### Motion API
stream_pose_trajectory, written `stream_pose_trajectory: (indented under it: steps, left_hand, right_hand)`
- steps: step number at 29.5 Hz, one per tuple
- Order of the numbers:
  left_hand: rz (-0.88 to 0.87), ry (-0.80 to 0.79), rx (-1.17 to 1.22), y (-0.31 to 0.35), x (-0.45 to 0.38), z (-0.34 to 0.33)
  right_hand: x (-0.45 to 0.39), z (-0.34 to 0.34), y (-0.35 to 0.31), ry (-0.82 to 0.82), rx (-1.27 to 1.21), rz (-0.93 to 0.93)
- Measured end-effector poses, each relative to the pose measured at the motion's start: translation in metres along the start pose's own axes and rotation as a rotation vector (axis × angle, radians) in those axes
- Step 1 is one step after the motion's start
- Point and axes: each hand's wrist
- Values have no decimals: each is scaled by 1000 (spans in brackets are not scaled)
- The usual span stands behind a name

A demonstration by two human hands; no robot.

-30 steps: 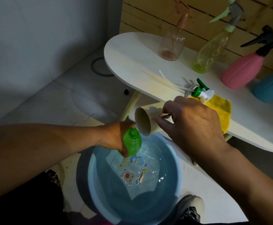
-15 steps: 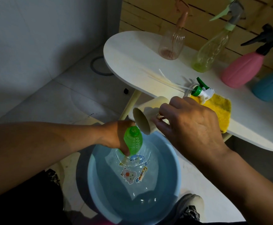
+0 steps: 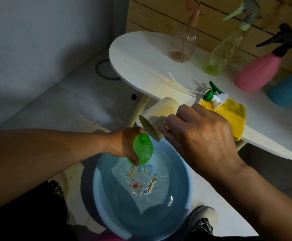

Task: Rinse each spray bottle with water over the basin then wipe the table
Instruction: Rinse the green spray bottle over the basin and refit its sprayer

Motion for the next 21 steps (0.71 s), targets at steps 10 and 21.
stream_pose_trajectory:
  steps: [10,21]
  left_hand:
    - [-49,17,92,1,1,-1]
    - [-136,141,258,23,27,32]
  right_hand:
    - [3,-1,9,21,-86,-109]
    - [-11,16,52,108,-837,-780]
Point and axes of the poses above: each hand's wrist, its own x-axis away from the middle knuckle, its own z-axis out of the back of the hand, y = z × x, and after that the axes turned 10 degrees about z, right-handed
